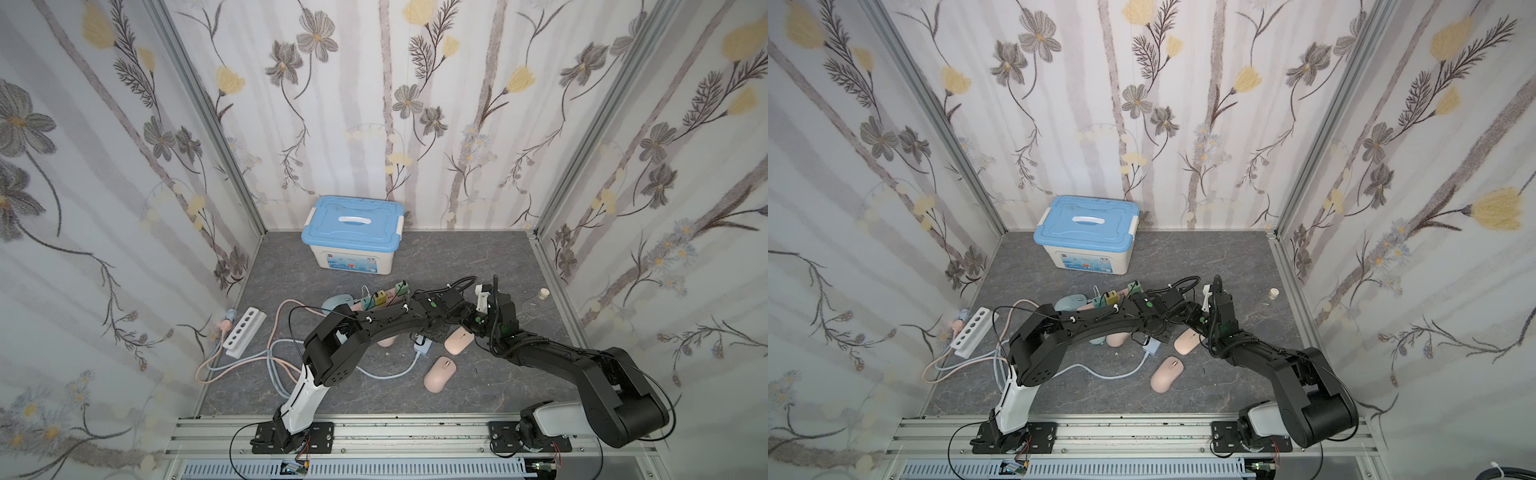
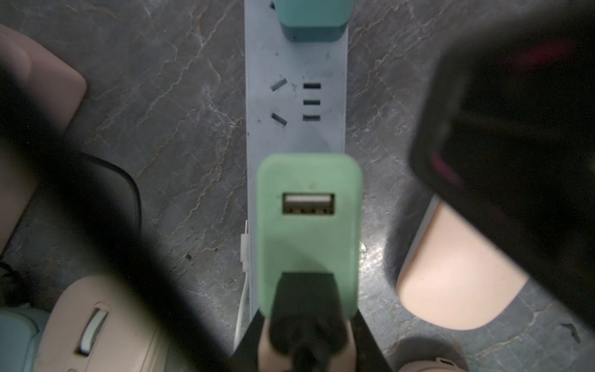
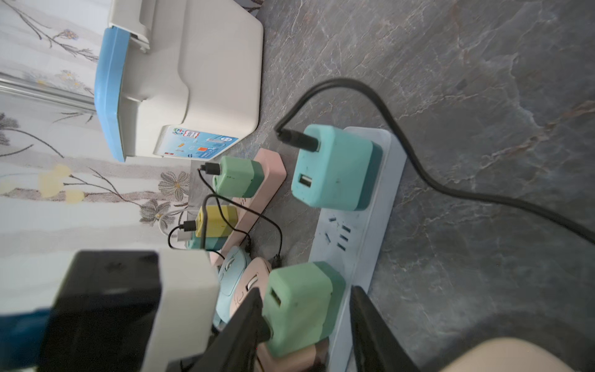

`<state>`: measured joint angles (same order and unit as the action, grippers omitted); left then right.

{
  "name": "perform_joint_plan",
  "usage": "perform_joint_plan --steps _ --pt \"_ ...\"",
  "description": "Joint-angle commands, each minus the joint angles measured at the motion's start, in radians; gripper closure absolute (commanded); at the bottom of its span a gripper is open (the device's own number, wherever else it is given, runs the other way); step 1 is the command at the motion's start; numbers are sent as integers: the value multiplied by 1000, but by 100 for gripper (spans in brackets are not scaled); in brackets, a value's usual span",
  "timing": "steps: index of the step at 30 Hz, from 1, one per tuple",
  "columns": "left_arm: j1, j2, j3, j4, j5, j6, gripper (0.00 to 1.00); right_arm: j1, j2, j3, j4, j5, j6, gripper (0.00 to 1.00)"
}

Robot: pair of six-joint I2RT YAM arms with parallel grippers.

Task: Unplug the wireless mouse
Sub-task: Remove the plug from the socket.

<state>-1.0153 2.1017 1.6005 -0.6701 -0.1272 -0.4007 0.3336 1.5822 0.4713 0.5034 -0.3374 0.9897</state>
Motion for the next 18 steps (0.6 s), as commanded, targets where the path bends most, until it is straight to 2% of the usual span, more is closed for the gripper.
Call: perform_joint_plan --steps 1,6,18 --pt "11 8 -14 -104 -80 13 100 2 73 34 87 20 59 57" --pt "12 3 -22 -93 -78 11 100 -1 147 15 162 24 134 59" --pt "14 -6 -43 -72 -74 10 100 -29 214 -52 304 22 245 64"
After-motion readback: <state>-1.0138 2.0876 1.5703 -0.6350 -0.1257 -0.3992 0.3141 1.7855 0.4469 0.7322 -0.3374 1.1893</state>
